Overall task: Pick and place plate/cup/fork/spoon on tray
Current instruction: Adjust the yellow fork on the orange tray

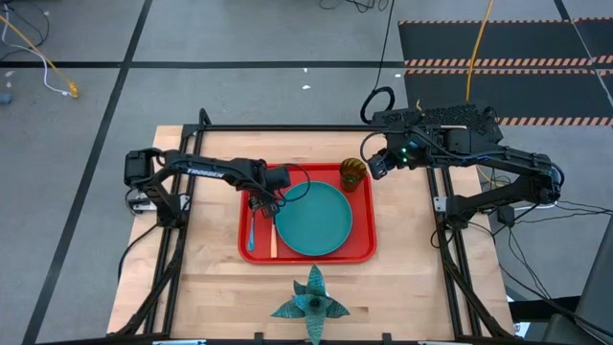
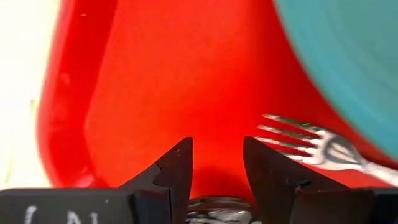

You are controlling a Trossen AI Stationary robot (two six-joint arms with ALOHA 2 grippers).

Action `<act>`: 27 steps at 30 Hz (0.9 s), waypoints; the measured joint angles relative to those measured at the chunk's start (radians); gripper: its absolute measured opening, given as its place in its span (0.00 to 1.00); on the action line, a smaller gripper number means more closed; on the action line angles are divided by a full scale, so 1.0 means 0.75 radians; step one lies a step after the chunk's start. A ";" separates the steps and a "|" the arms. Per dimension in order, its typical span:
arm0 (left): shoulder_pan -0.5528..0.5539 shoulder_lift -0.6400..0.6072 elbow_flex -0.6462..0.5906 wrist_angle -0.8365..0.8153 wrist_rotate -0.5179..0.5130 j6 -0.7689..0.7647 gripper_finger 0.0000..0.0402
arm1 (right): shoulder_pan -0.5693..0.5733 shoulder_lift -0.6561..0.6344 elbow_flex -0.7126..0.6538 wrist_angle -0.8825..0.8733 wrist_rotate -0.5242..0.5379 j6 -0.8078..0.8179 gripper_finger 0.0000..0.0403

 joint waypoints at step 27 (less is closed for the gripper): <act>-0.087 -0.008 0.010 0.052 0.098 -0.017 0.36 | 0.000 0.000 0.000 0.000 0.001 -0.024 0.25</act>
